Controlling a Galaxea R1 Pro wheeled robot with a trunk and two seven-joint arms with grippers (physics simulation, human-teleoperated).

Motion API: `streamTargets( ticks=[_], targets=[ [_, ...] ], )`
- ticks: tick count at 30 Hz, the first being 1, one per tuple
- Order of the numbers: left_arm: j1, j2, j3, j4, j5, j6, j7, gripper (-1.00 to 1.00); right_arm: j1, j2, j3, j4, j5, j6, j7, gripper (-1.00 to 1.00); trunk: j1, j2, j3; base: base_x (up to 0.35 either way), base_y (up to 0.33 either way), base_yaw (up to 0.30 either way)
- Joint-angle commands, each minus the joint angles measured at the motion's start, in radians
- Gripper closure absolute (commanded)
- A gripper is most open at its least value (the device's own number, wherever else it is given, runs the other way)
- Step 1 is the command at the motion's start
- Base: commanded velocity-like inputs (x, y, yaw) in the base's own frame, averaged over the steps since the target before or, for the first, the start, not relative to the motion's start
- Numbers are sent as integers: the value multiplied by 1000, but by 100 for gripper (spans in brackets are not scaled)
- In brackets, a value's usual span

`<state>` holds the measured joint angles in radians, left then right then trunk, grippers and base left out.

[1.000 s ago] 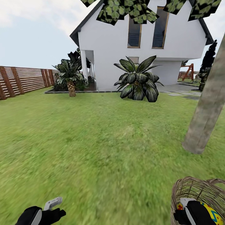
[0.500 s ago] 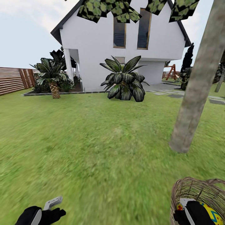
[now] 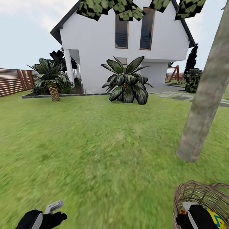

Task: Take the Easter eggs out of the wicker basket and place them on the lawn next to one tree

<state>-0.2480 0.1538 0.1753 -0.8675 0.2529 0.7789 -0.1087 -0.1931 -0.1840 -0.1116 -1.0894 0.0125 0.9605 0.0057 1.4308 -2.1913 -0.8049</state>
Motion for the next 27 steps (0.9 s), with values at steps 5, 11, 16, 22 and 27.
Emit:
streamTargets(
  ticks=[5,11,16,22,27],
  targets=[
    [-1,0,3,-1,-3,5,-6,-100,-1,0,0,-3,14,4,0,100,0,0,-1,337,0,0],
    [-1,0,3,-1,-4,5,-7,-100,-1,0,0,-4,14,4,0,100,0,0,-1,338,0,0],
    [-1,0,3,-1,-4,5,-7,-100,-1,0,0,-3,14,4,0,100,0,0,-1,337,0,-54],
    [-1,-1,3,-1,-4,5,-7,-100,-1,-1,0,-3,14,4,0,100,0,0,-1,338,0,-275],
    [-1,-10,1,-1,-4,5,-7,-100,-1,0,0,-1,14,4,0,100,0,0,-1,337,0,-208]
  ],
)
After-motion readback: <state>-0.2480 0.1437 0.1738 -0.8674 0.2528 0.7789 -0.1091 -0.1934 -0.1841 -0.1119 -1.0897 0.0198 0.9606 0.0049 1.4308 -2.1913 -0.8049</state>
